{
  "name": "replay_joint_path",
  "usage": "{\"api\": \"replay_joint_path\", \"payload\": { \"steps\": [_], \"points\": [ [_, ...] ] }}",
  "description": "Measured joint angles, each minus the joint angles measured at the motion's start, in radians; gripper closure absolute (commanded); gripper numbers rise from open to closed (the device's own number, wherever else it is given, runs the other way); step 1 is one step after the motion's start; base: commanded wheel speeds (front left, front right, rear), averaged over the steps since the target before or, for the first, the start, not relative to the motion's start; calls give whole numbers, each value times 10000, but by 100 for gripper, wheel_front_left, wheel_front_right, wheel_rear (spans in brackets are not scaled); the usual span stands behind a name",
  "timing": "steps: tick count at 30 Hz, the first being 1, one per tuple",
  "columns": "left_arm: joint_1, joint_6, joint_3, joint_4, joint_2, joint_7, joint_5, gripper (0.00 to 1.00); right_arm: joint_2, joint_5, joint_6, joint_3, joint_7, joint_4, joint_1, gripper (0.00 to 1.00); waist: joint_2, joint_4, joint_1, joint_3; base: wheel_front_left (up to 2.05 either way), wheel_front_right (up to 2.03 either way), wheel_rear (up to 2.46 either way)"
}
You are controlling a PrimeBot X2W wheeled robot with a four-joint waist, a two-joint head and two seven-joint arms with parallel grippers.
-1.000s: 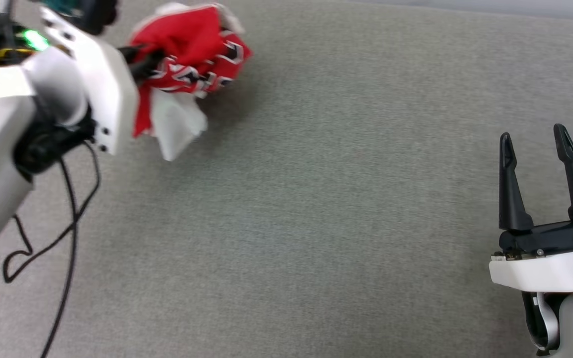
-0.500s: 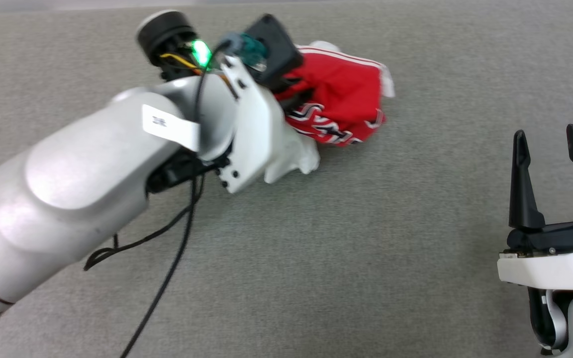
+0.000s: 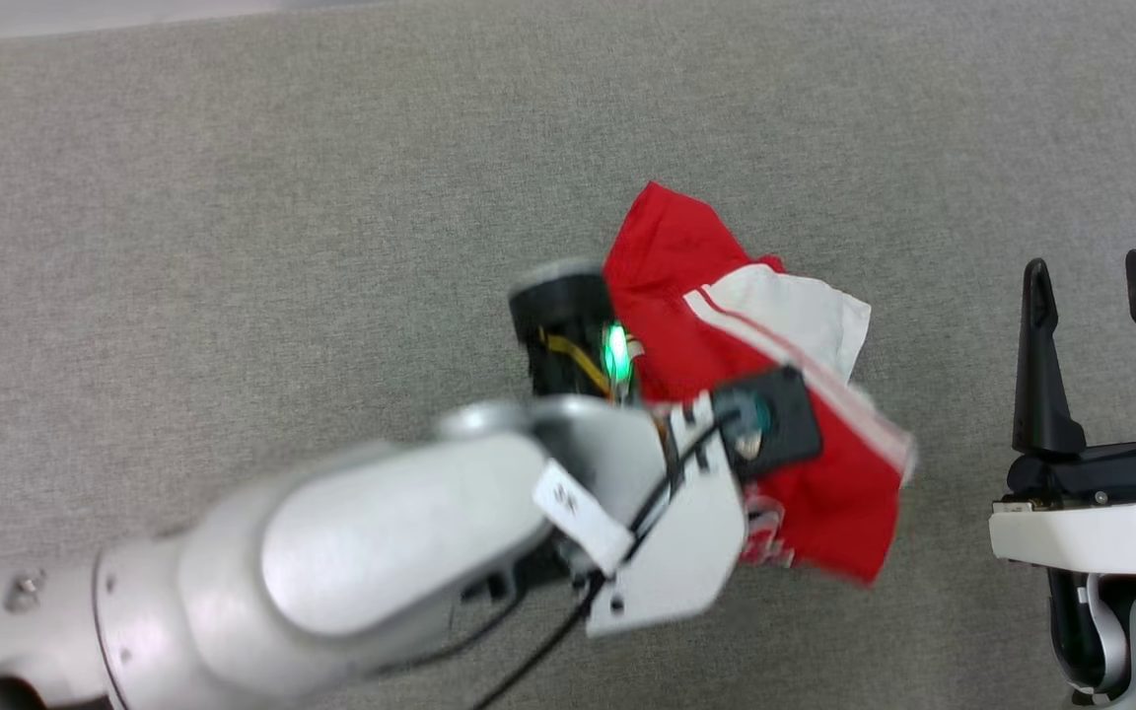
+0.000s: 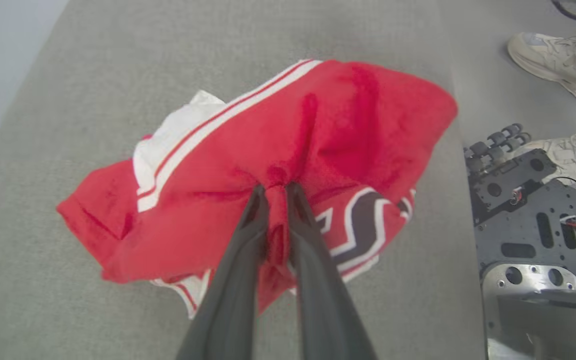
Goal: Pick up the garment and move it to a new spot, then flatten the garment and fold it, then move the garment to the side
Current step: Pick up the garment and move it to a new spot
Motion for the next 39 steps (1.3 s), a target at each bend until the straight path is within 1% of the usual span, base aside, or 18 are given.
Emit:
{"api": "replay_joint_path", "payload": {
  "steps": [6,11,13,14,15,16,17,20,22,25,26,29,31,34,37,39],
  "points": [
    [1830,2,4,-481,33,1381,560,100,-2,15,0,69,0,69,-34,0,0,-27,0,107,0,0,0],
    [2886,2,4,-506,35,1918,671,100,0,27,0,148,2,136,-58,0,0,-58,0,138,0,0,0],
    [3086,2,2,-487,17,1937,660,100,0,25,0,153,2,167,-56,0,0,-59,0,112,0,0,0],
    [3117,2,2,-428,-4,1774,656,100,0,19,0,144,0,180,-52,0,0,-51,0,85,0,0,0],
    [3116,2,0,-303,-42,1521,660,67,0,-8,0,119,0,194,-37,0,0,-34,0,46,0,0,0],
    [3097,2,-4,-192,-88,1208,717,0,-2,-12,0,86,0,205,-3,0,0,-6,0,-7,0,0,0],
    [3039,0,-8,-58,-132,838,779,0,-2,-38,0,71,0,232,52,0,0,25,0,-69,0,0,0],
    [2754,2,-6,416,-337,-727,951,0,0,-111,0,36,0,326,238,0,0,124,0,-313,0,0,0],
    [2555,0,10,813,-424,-2196,974,0,0,-165,0,-8,2,353,367,0,0,215,0,-502,0,0,0],
    [2512,2,337,1421,-453,-3862,903,0,2,-221,0,-42,2,458,602,0,0,385,0,-816,0,0,0],
    [2530,82,548,1578,-449,-4362,957,0,0,-230,0,-44,0,479,687,0,0,451,0,-926,0,0,0],
    [2786,543,1037,1954,-395,-5526,1089,0,0,-278,0,-44,0,535,879,0,0,666,0,-1224,0,0,0],
    [3145,988,1383,2153,-362,-6247,1091,0,0,-284,0,-48,2,585,1021,0,0,824,0,-1396,0,0,0],
    [3494,1628,1847,2454,-153,-7145,1152,0,0,-290,0,-33,0,650,1169,0,0,1045,0,-1634,0,0,0],
    [3905,2355,2336,2663,-8,-7712,1248,0,-2,-293,0,-33,0,673,1242,0,0,1250,0,-1831,0,0,0],
    [4205,2817,2828,2669,35,-7927,1258,0,0,-322,0,-31,0,708,1366,0,0,1375,0,-1957,0,0,0]
  ]
}}
